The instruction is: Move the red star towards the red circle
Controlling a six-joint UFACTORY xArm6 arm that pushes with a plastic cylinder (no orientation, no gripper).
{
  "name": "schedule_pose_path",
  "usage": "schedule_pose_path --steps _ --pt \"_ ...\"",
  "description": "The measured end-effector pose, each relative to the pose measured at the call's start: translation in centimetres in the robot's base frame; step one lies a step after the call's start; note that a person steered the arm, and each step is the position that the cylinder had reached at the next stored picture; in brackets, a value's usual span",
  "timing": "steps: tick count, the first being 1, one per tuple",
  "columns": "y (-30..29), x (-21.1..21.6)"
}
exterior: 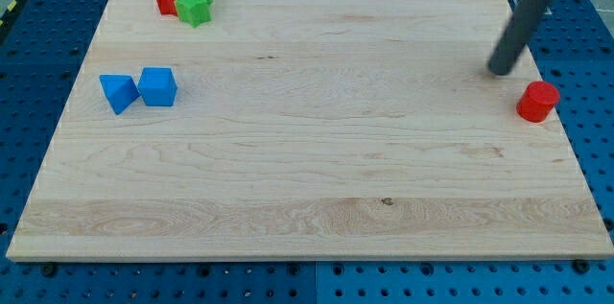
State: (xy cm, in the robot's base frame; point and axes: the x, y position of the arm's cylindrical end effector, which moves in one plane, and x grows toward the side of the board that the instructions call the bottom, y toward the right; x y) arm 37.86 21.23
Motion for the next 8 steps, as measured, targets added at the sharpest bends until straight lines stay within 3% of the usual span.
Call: schedule_pose_path --steps 2,4,5,6,8 --pt "-16.4 -0.5" --pt "-37.2 -1.1" --pt "-45.9 -4.6" --pt "-51.2 -10.2" --pt "-51.7 -12.7"
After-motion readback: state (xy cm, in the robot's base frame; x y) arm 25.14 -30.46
